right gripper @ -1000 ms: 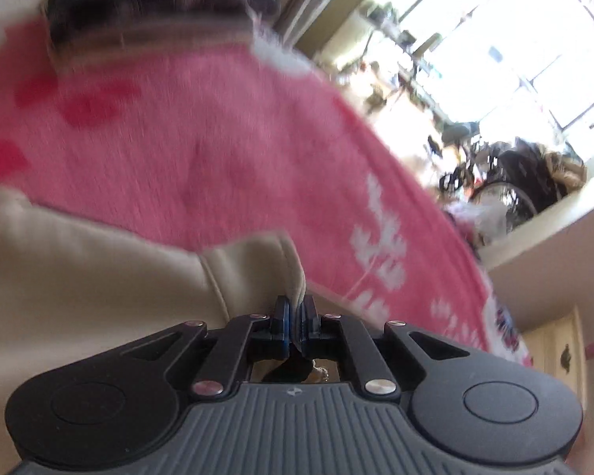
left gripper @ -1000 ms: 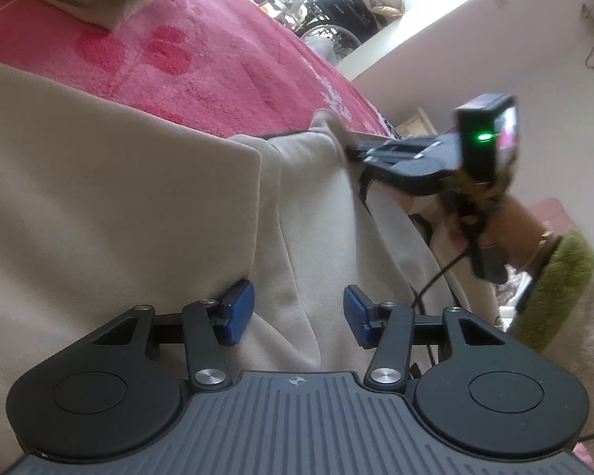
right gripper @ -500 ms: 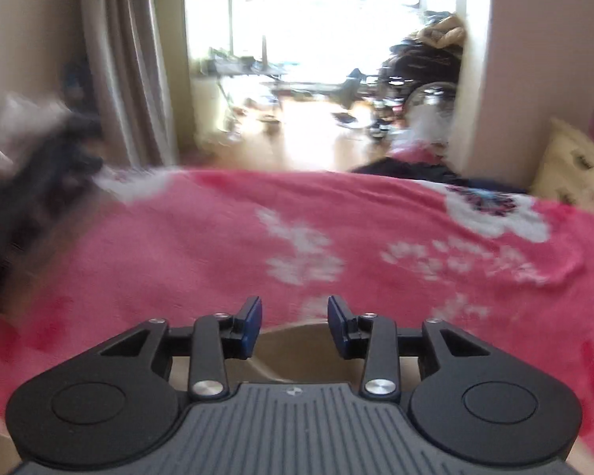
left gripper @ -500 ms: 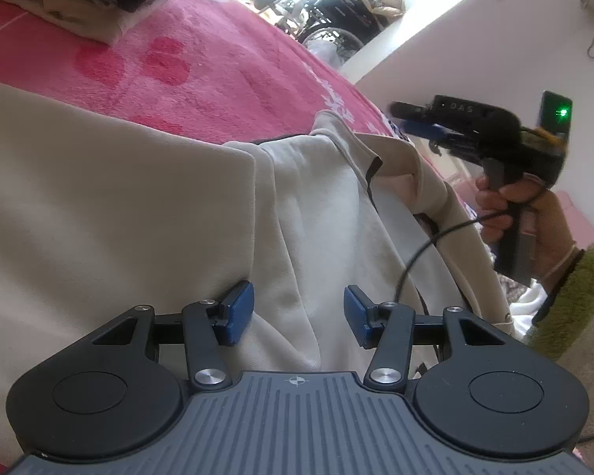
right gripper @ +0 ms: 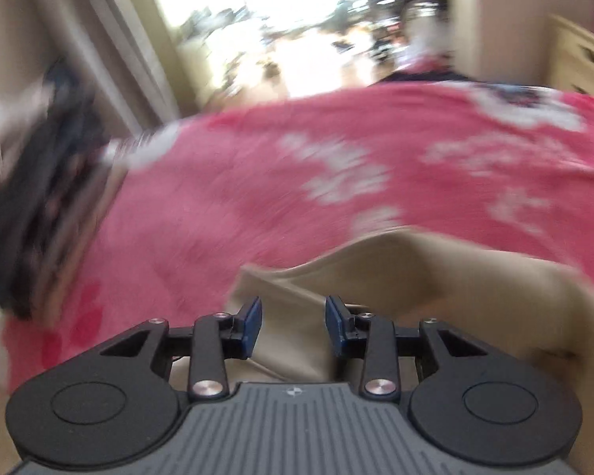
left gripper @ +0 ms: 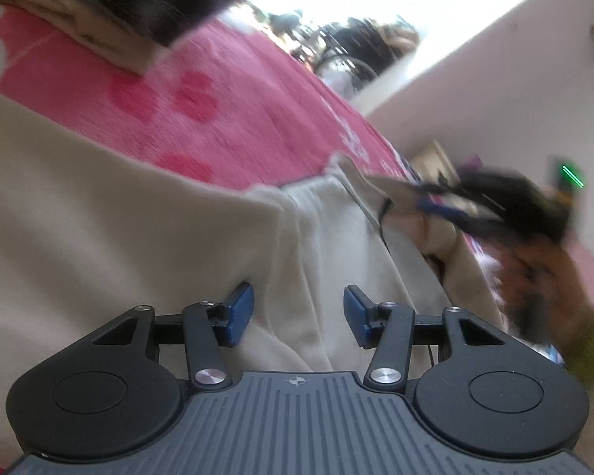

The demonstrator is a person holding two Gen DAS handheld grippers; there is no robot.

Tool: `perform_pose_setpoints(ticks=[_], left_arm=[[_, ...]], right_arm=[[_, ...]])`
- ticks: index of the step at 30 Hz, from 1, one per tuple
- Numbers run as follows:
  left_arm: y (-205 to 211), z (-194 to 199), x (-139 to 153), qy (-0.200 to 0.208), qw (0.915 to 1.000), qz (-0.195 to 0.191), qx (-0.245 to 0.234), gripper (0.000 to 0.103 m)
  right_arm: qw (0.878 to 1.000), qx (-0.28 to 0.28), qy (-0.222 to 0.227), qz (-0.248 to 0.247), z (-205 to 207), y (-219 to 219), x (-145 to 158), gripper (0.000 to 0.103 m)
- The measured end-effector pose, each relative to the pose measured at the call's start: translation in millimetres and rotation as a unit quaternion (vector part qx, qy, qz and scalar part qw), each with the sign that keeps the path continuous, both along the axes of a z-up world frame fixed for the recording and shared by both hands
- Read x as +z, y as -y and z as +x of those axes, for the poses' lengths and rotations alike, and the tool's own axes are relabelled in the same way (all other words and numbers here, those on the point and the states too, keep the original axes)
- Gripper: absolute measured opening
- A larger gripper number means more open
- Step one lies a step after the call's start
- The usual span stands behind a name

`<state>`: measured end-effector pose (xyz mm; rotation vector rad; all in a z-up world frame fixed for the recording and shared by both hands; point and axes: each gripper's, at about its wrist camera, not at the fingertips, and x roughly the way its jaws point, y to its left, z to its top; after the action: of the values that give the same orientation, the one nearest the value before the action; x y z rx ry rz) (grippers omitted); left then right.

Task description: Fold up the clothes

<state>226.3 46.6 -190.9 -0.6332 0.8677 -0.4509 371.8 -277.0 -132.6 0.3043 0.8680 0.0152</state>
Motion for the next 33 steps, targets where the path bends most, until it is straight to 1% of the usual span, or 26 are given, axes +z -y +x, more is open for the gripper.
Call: perform_pose_setpoints(ticks=[3, 5, 7, 8, 9, 10, 11, 13, 14, 15, 16, 17, 19, 21, 23, 24, 25, 27, 28, 29, 31, 33], left_arm=[[-10.1, 3.0, -0.1, -0.014, 0.9995, -0.006, 0.029, 0.046], [-15.1, 4.0, 0.5, -0.021, 0.9987, -0.006, 0.046, 0.045], [-18.1, 3.7, 3.2, -0.023, 0.9980, -0.001, 0.059, 0.045], [-17.9, 2.8, 5.2, -0.020, 0.9977, 0.007, 0.064, 0.046], [-17.8, 1.8, 7.1, -0.017, 0.9972, 0.017, 0.071, 0.049], [-18.5, 0.5, 9.5, -0.015, 0.9957, 0.036, 0.084, 0.054], [-19.5, -0.9, 11.7, -0.012, 0.9938, 0.054, 0.096, 0.055], [-28.6, -3.2, 12.8, -0.013, 0.9910, 0.067, 0.115, 0.055], [-34.2, -3.5, 12.4, -0.021, 0.9910, 0.058, 0.119, 0.055], [-38.4, -4.9, 13.1, -0.025, 0.9915, 0.048, 0.118, 0.055], [-42.5, -6.5, 14.1, -0.029, 0.9919, 0.039, 0.118, 0.055], [-43.8, -10.0, 17.4, -0.021, 0.9927, 0.042, 0.111, 0.055], [-40.5, -21.2, 26.3, -0.004, 0.9955, 0.059, 0.074, 0.055], [-30.7, -34.3, 30.4, -0.008, 0.9983, 0.058, 0.009, 0.056], [-13.3, -48.8, 33.7, -0.018, 0.9962, 0.056, -0.064, 0.056], [0.6, -56.9, 35.6, -0.014, 0.9923, 0.065, -0.104, 0.056], [14.5, -65.1, 37.7, -0.010, 0.9868, 0.076, -0.143, 0.056], [42.0, -82.9, 40.9, 0.001, 0.9738, 0.107, -0.201, 0.056], [55.2, -92.7, 41.8, 0.006, 0.9662, 0.120, -0.228, 0.056], [64.1, -101.6, 41.4, 0.011, 0.9599, 0.128, -0.249, 0.056], [78.3, -117.9, 36.4, 0.012, 0.9478, 0.140, -0.286, 0.056], [89.8, -131.3, 29.8, 0.015, 0.9351, 0.157, -0.317, 0.056]], right_arm=[[0.998, -0.038, 0.019, 0.040, -58.8, 33.3, 38.3, 0.038], [0.996, -0.063, 0.017, 0.058, -112.4, 49.4, 58.2, 0.040], [0.996, -0.063, 0.000, 0.055, -161.2, 48.0, 67.6, 0.041], [0.997, -0.062, -0.009, 0.053, -185.4, 46.6, 71.9, 0.041], [0.998, -0.049, -0.022, 0.042, -208.3, 36.6, 72.0, 0.041], [0.998, -0.033, -0.036, 0.029, -230.9, 25.1, 71.5, 0.041], [0.999, -0.010, -0.049, 0.016, -250.5, 8.6, 67.3, 0.041], [0.997, 0.036, -0.070, -0.002, -285.1, -25.7, 56.8, 0.040], [0.995, 0.056, -0.076, -0.007, -299.9, -42.5, 51.0, 0.039], [0.994, 0.058, -0.088, 0.001, -310.2, -52.6, 44.3, 0.039], [0.994, 0.041, -0.100, 0.013, -317.2, -53.4, 37.9, 0.039], [0.993, 0.021, -0.112, 0.025, -323.9, -52.8, 31.4, 0.039], [0.990, -0.026, -0.130, 0.046, -337.1, -45.0, 21.0, 0.039], [0.984, -0.088, -0.141, 0.071, -349.6, -18.0, 15.1, 0.039], [0.979, -0.134, -0.140, 0.065, -358.2, 10.7, 14.3, 0.039], [0.977, -0.153, -0.141, 0.054, -361.1, 23.0, 13.4, 0.040], [0.976, -0.161, -0.140, 0.043, -361.9, 35.4, 11.9, 0.041], [0.977, -0.162, -0.137, 0.023, -360.3, 57.7, 7.6, 0.044], [0.980, -0.146, -0.137, 0.016, -358.0, 64.8, 3.9, 0.051], [0.983, -0.125, -0.136, 0.008, -356.1, 68.2, -0.5, 0.053], [0.988, -0.079, -0.136, -0.002, -349.1, 69.3, -11.0, 0.055], [0.988, -0.049, -0.146, -0.001, -341.1, 72.2, -20.9, 0.056]])
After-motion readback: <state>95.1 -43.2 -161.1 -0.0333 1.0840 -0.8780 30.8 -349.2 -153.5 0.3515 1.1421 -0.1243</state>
